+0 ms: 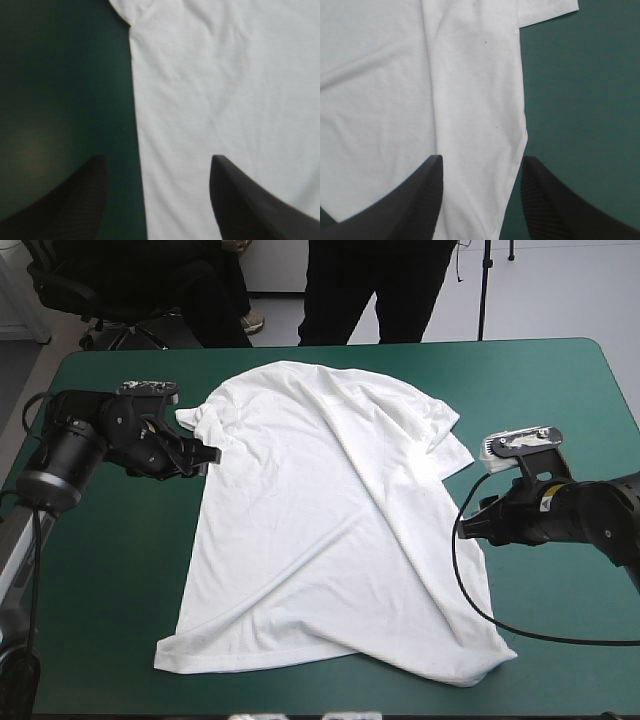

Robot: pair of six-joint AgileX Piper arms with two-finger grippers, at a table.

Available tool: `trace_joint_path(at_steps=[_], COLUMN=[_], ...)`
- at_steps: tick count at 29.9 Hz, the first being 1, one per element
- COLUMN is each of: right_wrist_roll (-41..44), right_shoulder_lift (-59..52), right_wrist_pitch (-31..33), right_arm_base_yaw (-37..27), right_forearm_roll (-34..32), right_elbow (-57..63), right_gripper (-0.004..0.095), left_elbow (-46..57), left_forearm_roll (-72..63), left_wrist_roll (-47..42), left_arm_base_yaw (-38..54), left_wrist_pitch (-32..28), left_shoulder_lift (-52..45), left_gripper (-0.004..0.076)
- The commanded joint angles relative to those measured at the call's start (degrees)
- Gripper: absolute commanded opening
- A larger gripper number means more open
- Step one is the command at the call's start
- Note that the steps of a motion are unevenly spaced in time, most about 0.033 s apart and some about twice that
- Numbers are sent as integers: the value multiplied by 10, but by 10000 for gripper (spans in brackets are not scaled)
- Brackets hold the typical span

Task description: Fold the cloth

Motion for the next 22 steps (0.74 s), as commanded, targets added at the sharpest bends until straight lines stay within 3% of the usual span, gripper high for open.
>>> trace_joint_path(at_steps=[1, 22], right_wrist_roll=[0, 4], right_shoulder_lift=[-6, -6], right_wrist_pitch=[-30, -41], right_arm_base_yaw=[-4, -4], right_forearm_roll=[0, 0], right_elbow=[-19, -19], right_gripper=[449, 448], left_elbow=[-37, -38], left_forearm_roll=[1, -25], left_wrist_roll=[16, 57], left_arm_base_yaw=[18, 16], left_wrist_pitch=[5, -59], left_shoulder_lift=[16, 207], left_gripper=[407, 386])
